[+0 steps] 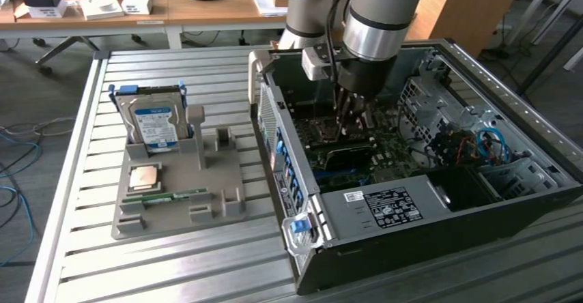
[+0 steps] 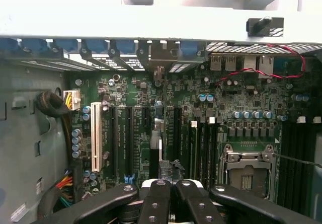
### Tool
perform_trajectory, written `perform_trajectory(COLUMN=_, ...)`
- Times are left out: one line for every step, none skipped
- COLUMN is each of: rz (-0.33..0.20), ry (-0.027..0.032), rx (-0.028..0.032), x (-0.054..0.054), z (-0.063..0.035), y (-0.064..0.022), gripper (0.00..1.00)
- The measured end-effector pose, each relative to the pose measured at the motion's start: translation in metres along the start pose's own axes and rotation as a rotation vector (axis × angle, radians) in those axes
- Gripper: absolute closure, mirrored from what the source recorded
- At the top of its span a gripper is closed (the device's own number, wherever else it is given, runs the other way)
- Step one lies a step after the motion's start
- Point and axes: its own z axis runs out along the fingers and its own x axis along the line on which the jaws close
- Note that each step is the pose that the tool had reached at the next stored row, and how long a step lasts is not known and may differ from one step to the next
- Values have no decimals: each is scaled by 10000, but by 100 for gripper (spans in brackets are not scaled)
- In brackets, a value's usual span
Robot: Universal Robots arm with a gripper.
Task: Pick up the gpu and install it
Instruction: 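Press down on the gpu until it lock into place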
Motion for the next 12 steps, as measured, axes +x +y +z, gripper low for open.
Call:
perform_trajectory(rz=0, ry=2, rx=-1, x=0, z=0, y=0, gripper=89)
perform_trajectory(rz=1, ry=2, rx=-2, x=1, z=1, y=1, gripper=89)
perform_trajectory(rz=2, ry=-1, rx=1, x=2, z=3, y=2, gripper=89)
perform_trajectory(rz=2, ry=0, rx=1, x=5, z=2, y=5, gripper=89)
perform_trajectory(rz=1, ry=0, rx=0, x=6, z=4, y=5, gripper=89)
perform_trajectory(rz=1, ry=-3, rx=2, x=5, z=12, y=6, gripper=89)
perform_trajectory(rz=2, ry=0, rx=1, x=6, z=21, y=10, gripper=89)
perform_trajectory(rz=3, ry=2, rx=0, x=6, z=35, y=14, gripper=89)
perform_trajectory(rz=2, ry=2, rx=0, x=6, z=49, y=16, gripper=89)
perform_trajectory(rz=1, ry=3, rx=0, x=7, z=65, y=19, gripper=89)
perform_trajectory(rz=1, ry=4, rx=0, x=7, z=81, y=21, gripper=89)
perform_trajectory(rz=-1, ry=3, rx=0, x=7, z=96, y=23, gripper=89)
